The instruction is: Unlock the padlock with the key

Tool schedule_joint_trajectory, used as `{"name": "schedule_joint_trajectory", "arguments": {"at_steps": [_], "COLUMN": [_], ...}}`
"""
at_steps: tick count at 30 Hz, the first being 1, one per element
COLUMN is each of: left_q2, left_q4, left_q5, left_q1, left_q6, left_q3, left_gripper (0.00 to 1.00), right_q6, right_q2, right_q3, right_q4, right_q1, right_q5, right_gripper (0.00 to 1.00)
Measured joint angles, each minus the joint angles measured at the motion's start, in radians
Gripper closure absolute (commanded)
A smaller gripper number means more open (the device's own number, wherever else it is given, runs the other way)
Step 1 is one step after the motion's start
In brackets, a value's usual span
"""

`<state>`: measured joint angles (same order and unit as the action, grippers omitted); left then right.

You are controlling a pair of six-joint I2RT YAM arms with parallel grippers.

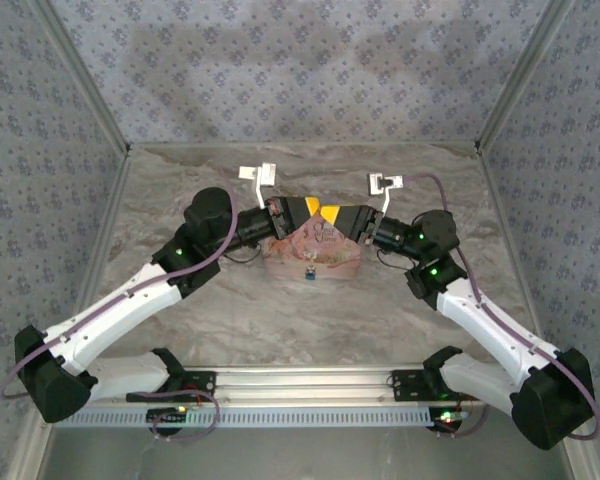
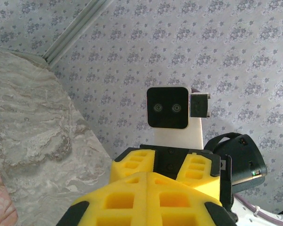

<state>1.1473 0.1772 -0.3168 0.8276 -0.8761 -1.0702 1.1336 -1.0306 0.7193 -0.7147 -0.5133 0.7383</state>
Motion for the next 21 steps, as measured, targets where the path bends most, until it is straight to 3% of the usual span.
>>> {"name": "schedule_joint_trajectory", "arguments": {"at_steps": [6,12,21], "left_q2": [-0.001,-0.003,-0.006], "left_q4": [0.003,0.010,0.016], "left_q5": [0.008,0.014,0.018], "left_q1": [0.000,0.002,0.005], "left_q6": [-0.001,-0.008,-0.008], "left_q3": [0.005,0.009,0.018], "left_gripper": [1.00,1.00,1.00], "right_q6": [-0.001,-0.007,-0.019], "right_q2": [0.000,0.000,0.003], "right_q3": [0.000,0.000,0.000], "right_q4": [0.004,0.022,0.032], "right_q1": [-0.003,0.000,0.003], "right_q5": [0.002,-0.001,-0.001], "right_gripper": [0.80,0.99,1.00]}}
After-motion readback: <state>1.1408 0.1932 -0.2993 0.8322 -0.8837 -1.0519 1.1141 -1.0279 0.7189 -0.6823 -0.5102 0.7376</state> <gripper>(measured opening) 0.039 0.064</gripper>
